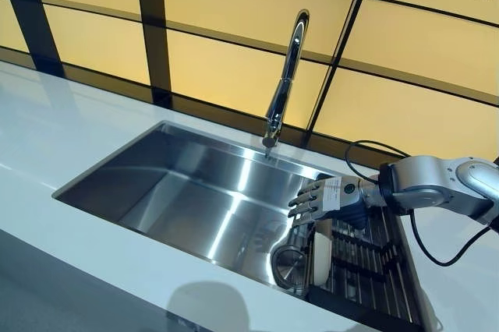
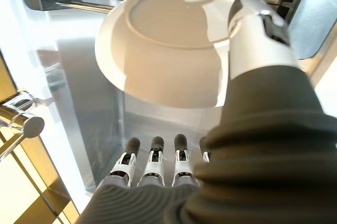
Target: Take plates into dishwasher
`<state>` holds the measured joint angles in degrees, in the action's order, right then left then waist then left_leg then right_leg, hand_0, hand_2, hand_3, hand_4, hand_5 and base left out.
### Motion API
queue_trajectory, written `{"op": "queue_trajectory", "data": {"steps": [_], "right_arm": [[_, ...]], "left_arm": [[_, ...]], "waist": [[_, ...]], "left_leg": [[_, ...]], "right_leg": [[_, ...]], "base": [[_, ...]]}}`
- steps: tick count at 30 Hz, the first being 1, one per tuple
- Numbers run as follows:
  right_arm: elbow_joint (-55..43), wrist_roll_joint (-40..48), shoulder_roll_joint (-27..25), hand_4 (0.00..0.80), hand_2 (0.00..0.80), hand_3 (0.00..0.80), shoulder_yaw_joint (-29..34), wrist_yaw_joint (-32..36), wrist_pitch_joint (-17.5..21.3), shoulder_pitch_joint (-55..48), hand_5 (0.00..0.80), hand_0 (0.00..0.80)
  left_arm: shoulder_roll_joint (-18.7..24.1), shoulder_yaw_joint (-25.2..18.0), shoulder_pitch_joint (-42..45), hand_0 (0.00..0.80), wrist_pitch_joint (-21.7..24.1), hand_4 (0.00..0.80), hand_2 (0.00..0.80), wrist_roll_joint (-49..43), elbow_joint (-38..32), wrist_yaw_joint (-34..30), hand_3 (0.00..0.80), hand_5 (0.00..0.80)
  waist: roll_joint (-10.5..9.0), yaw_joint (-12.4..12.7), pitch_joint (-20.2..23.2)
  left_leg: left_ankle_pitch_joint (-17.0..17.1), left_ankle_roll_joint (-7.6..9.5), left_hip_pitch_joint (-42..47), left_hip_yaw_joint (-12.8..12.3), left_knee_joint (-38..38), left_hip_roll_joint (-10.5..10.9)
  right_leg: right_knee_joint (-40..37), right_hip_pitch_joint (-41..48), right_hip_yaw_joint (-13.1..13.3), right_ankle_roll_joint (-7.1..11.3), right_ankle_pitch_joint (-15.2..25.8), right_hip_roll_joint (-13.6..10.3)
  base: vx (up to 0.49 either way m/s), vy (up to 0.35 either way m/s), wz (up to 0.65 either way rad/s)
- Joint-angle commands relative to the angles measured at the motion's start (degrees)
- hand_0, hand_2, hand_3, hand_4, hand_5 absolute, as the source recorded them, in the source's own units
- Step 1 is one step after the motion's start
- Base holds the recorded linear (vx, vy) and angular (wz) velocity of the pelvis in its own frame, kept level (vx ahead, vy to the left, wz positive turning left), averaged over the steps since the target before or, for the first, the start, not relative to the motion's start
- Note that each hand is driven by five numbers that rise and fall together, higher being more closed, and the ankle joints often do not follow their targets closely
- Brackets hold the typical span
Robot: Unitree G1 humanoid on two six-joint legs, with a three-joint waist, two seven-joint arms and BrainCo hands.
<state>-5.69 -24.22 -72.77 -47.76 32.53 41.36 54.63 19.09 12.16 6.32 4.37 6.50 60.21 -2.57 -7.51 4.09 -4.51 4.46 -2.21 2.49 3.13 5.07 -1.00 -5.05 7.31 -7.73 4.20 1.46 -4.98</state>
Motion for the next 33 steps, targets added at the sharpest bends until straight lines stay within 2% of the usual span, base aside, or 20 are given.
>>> {"op": "queue_trajectory", "data": {"steps": [1, 26, 29, 30, 31, 32, 33], "right_arm": [[1.17, 0.82, -0.60, 0.000, 0.000, 0.000, 1.24, -1.05, 0.16, 1.08, 0.000, 0.000], [2.66, -1.48, 1.49, 0.000, 0.000, 0.000, 2.75, -2.65, 0.41, -1.54, 0.000, 0.000], [2.78, -1.34, 1.46, 0.129, 0.129, 0.129, 2.89, -2.75, 0.47, -1.53, 0.129, 0.129], [2.63, -1.22, 1.47, 0.238, 0.238, 0.238, 2.89, -2.65, 0.32, -1.48, 0.238, 0.238], [2.57, -1.18, 1.49, 0.238, 0.238, 0.238, 2.90, -2.63, 0.26, -1.49, 0.238, 0.238], [2.48, -1.19, 1.49, 0.345, 0.345, 0.345, 2.93, -2.70, 0.21, -1.54, 0.345, 0.345], [2.59, -1.42, 1.58, 0.389, 0.389, 0.389, 3.15, -2.80, 0.38, -1.74, 0.389, 0.389]], "left_arm": [[2.53, -0.58, -3.46, 0.000, 1.58, 0.000, 0.000, 0.36, 0.64, -0.23, 0.000, 0.000], [2.58, 0.47, -3.30, 0.000, 1.98, 0.000, 0.000, 0.08, 0.48, -0.66, 0.000, 0.000], [2.63, 0.31, -3.20, 0.000, 1.97, 0.000, 0.000, -0.08, 0.37, -0.75, 0.000, 0.000], [2.64, 0.38, -3.22, 0.000, 1.95, 0.000, 0.000, -0.05, 0.40, -0.74, 0.000, 0.000], [2.61, 0.38, -3.24, 0.000, 1.96, 0.000, 0.000, -0.05, 0.43, -0.73, 0.000, 0.000], [2.58, 0.37, -3.27, 0.000, 1.97, 0.000, 0.000, -0.04, 0.48, -0.72, 0.000, 0.000], [2.55, 0.31, -3.28, 0.000, 2.01, 0.000, 0.000, -0.06, 0.55, -0.76, 0.000, 0.000]], "waist": [[-1.63, 2.88, -0.45], [-1.25, 3.53, -0.93], [-1.26, 3.59, -0.96], [-1.27, 3.60, -0.94], [-1.26, 3.58, -0.92], [-1.24, 3.55, -0.90], [-1.23, 3.50, -0.86]], "left_leg": [[-3.70, -2.29, 4.14, -2.78, -1.04, -3.24], [-3.56, -2.18, 3.58, -2.22, -1.24, -3.17], [-3.56, -2.20, 3.57, -2.21, -1.24, -3.21], [-3.57, -2.20, 3.57, -2.21, -1.23, -3.21], [-3.57, -2.20, 3.56, -2.20, -1.23, -3.21], [-3.56, -2.21, 3.52, -2.21, -1.23, -3.20], [-3.56, -2.20, 3.52, -2.24, -1.21, -3.20]], "right_leg": [[0.15, -0.19, -0.38, 1.70, 2.18, -0.12], [0.28, -0.34, -1.04, 1.56, 2.01, -0.16], [0.29, -0.34, -1.06, 1.56, 2.03, -0.14], [0.28, -0.34, -1.07, 1.59, 2.04, -0.15], [0.29, -0.37, -1.06, 1.60, 2.05, -0.15], [0.29, -0.42, -1.05, 1.61, 2.06, -0.15], [0.29, -0.46, -1.02, 1.60, 2.08, -0.16]], "base": [[0.000, 0.000, 0.00], [0.000, 0.000, 0.00], [0.000, 0.000, 0.00], [0.000, 0.000, 0.00], [0.000, 0.000, 0.00], [0.000, 0.000, 0.00], [0.000, 0.000, 0.00]]}}
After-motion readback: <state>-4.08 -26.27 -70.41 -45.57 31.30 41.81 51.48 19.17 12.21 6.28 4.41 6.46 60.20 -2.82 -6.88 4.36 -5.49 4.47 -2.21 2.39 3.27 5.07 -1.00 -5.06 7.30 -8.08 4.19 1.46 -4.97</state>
